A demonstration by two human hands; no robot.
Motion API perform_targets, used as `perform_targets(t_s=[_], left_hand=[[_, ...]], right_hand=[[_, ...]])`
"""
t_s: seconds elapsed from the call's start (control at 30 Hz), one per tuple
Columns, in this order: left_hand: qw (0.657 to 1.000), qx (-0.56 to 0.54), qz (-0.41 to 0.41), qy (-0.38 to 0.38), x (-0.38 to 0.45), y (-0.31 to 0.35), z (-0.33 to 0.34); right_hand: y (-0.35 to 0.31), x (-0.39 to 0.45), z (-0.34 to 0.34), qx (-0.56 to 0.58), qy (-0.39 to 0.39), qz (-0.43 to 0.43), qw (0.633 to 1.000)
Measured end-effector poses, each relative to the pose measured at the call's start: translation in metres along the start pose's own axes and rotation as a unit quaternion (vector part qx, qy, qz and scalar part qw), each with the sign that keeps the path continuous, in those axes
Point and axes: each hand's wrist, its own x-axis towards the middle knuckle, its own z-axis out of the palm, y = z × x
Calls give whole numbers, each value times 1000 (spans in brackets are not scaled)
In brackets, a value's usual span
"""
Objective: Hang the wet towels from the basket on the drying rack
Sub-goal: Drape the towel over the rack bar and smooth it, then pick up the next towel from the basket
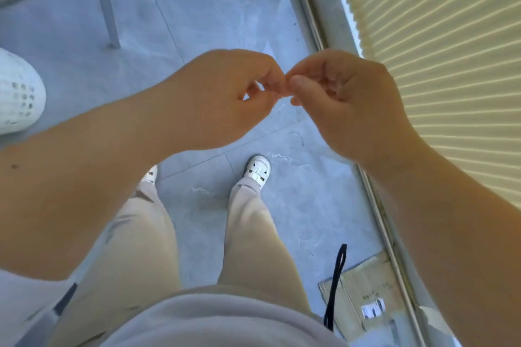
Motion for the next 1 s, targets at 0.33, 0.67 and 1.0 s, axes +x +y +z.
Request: perform_targets(t_s=[0.33, 0.67, 1.0], left_hand=[[998, 8, -36, -49, -67, -125, -34], [990, 45, -97, -89, -185, -258, -72], [993, -43, -89, -68, -292, -277, -60]], right_hand=[[-27, 5, 166, 30, 81, 90, 992], [-64, -35, 334, 35, 4, 150, 988], [-107, -89, 387, 31, -9, 185, 982]])
